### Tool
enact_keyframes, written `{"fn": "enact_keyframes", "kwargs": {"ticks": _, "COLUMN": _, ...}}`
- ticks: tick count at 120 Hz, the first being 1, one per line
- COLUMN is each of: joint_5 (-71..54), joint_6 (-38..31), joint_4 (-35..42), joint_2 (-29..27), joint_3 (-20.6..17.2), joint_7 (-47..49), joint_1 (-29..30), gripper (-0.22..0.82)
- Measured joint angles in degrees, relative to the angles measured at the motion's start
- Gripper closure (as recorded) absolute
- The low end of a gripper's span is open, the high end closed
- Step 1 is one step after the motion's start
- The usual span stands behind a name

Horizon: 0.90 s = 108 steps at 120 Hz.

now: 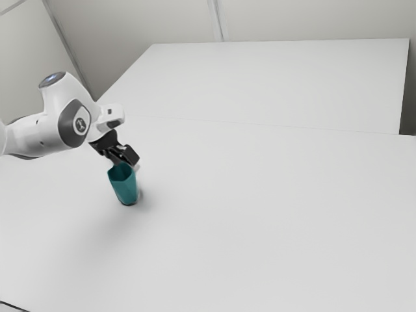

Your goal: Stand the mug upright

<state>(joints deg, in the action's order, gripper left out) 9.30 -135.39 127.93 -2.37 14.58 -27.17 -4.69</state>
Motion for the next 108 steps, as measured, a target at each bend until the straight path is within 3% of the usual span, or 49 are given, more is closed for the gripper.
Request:
{"fn": "enact_keyframes", "kwargs": {"ticks": 38, "joint_5": -3.3, "joint_6": 18.75, "joint_4": -21.38, "joint_2": 2.58, "joint_3": -0.71, "joint_7": 1.09, "joint_1": 2.81, "gripper": 0.02}}
{"fn": "enact_keyframes", "kwargs": {"ticks": 64, "joint_5": -7.73, "joint_6": 29.48, "joint_4": -33.43, "joint_2": 3.48, "joint_3": -8.83, "joint_7": 2.11, "joint_1": 10.31, "gripper": 0.01}}
{"fn": "enact_keyframes", "kwargs": {"ticks": 108, "joint_5": -9.16, "joint_6": 36.66, "joint_4": -36.29, "joint_2": 3.11, "joint_3": -9.39, "joint_7": 3.4, "joint_1": 4.55, "gripper": 0.0}}
